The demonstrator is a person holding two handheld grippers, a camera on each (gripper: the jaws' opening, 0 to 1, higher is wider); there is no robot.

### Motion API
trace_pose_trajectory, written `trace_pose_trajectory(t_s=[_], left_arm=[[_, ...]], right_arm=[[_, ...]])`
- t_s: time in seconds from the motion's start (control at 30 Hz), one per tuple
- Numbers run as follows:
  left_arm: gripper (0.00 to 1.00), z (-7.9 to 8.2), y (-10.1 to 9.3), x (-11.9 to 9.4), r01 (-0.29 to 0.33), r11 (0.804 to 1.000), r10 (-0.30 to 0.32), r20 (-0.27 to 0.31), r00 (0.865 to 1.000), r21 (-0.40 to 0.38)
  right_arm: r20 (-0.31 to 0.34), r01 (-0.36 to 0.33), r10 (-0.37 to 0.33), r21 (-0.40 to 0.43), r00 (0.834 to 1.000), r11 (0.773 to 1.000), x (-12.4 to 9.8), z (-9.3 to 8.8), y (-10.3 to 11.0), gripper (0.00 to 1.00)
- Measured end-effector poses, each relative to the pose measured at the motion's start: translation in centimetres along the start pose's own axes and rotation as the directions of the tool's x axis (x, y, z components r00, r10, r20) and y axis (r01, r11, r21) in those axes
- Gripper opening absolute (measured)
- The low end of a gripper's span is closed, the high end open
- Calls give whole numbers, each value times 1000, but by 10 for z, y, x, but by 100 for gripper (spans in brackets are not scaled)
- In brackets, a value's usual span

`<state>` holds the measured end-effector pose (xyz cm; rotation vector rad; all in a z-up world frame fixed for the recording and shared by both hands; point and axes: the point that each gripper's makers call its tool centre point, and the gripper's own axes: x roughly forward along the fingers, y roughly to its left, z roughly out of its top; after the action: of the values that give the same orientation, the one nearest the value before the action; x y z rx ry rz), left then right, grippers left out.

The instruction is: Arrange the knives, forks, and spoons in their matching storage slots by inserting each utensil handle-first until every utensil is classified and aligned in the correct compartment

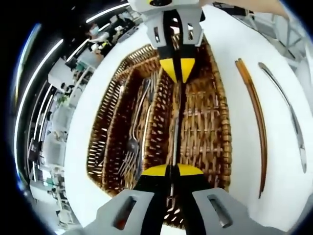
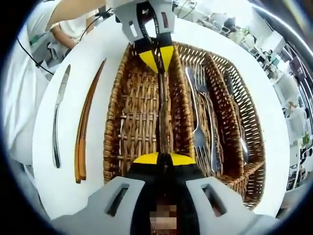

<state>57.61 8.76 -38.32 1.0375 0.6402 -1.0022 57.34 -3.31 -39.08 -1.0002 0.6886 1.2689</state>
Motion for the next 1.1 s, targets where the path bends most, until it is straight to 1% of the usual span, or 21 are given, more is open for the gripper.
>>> trace_pose_trajectory(t_s=[0.27, 0.37, 0.67, 0.9, 1.1], left_arm=[[5, -1, -3, 0, 5, 1000, -5, -8, 1000, 2], [5, -3, 0, -1, -9, 1000, 9, -15, 1000, 9], [5, -4, 0, -2, -15, 1000, 15, -14, 1000, 7], [6, -2, -1, -3, -18, 1000, 18, -8, 1000, 5], [6, 0, 0, -10, -34, 999, 34, 2, 999, 5]], right_arm=[[-16, -6, 6, 0, 1000, 1000, -2, -3, 2, 10], [-29, -6, 6, -4, 1000, 1000, -4, -5, 3, 10], [-37, -9, 9, 1, 999, 1000, -4, -6, 3, 11], [-32, 2, -2, 13, 999, 1000, -9, -5, -2, 12], [-26, 7, -7, 17, 1000, 1000, -14, -2, -4, 13]])
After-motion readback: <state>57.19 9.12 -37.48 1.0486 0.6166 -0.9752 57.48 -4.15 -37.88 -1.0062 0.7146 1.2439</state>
